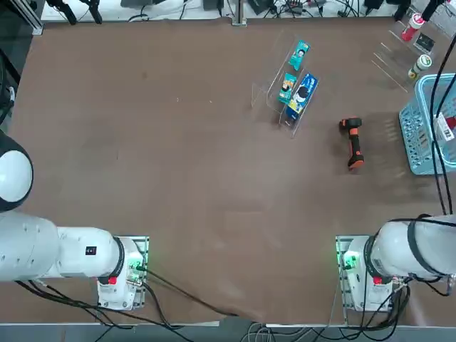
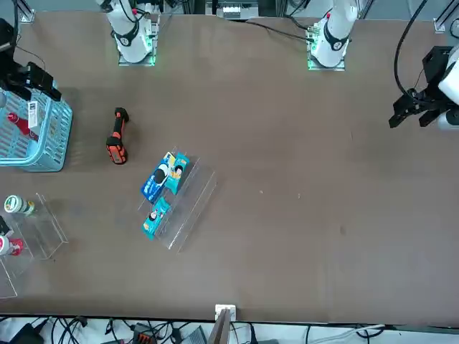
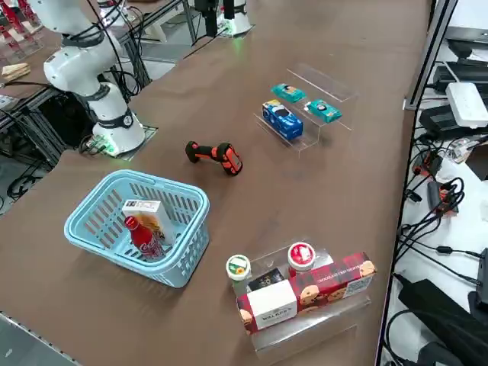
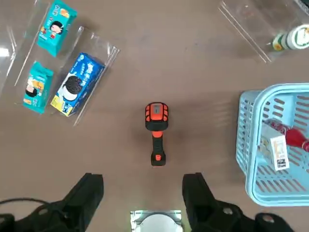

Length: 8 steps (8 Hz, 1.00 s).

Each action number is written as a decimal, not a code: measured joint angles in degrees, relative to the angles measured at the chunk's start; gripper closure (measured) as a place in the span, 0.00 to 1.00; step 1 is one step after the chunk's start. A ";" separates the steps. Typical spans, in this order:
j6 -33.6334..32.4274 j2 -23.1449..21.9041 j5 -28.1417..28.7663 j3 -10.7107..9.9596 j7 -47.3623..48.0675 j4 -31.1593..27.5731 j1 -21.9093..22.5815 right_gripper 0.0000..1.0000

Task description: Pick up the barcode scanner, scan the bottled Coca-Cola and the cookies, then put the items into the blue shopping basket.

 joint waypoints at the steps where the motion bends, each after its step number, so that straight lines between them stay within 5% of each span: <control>1: -0.12 -0.18 0.00 -1.95 1.14 0.00 2.27 0.00; 8: 2.31 -0.12 -1.10 -1.12 4.28 -0.19 4.92 0.00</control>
